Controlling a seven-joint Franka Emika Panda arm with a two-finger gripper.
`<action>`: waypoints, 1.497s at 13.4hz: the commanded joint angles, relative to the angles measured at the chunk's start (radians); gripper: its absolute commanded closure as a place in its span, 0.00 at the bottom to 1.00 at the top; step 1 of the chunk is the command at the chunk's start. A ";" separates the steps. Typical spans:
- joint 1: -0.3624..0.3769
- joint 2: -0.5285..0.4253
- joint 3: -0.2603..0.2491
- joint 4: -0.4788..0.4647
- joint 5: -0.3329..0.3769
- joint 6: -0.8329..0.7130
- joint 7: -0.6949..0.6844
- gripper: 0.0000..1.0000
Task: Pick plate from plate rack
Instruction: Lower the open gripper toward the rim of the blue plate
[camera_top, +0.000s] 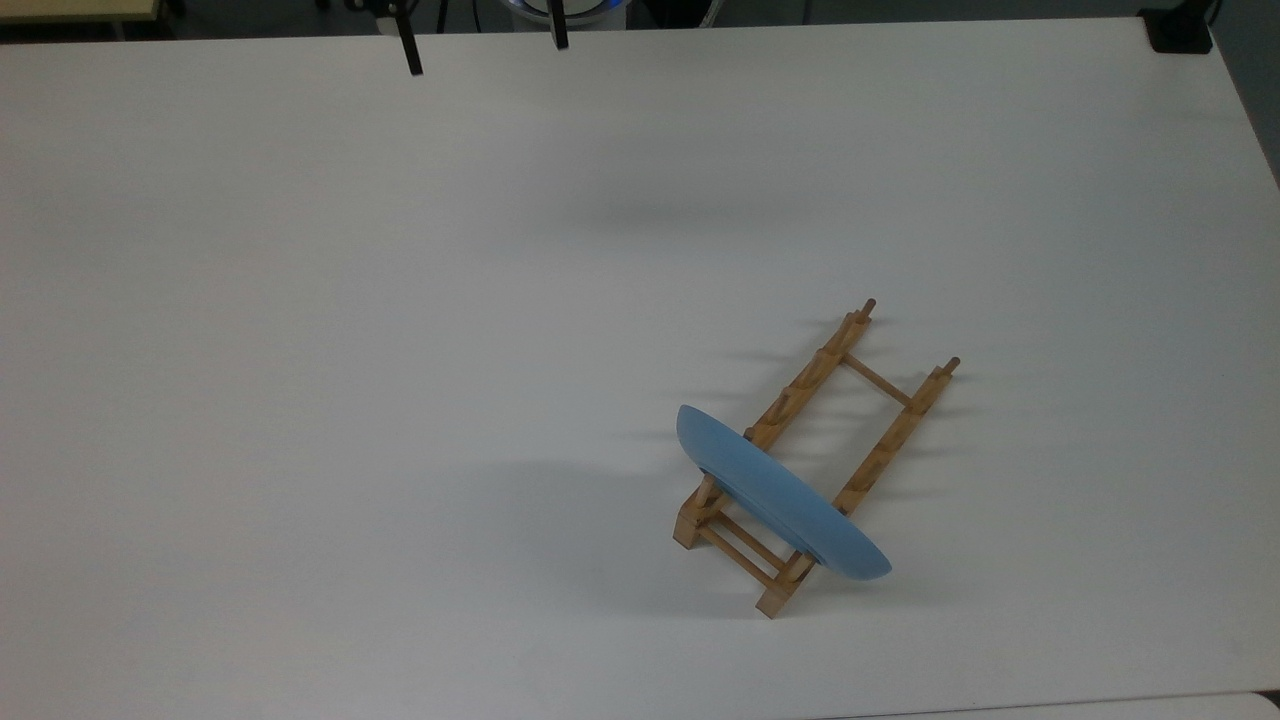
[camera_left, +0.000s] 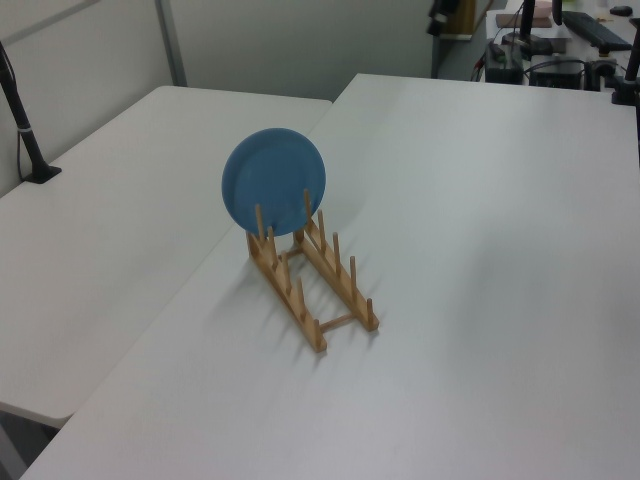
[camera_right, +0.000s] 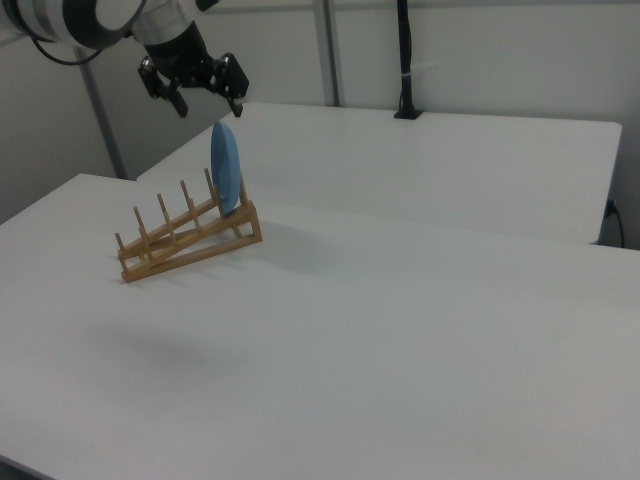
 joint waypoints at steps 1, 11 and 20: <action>0.054 0.046 0.006 0.009 -0.047 0.136 0.044 0.00; 0.201 0.296 0.006 0.018 -0.464 0.457 0.560 0.00; 0.258 0.483 -0.002 0.170 -0.624 0.512 0.797 0.06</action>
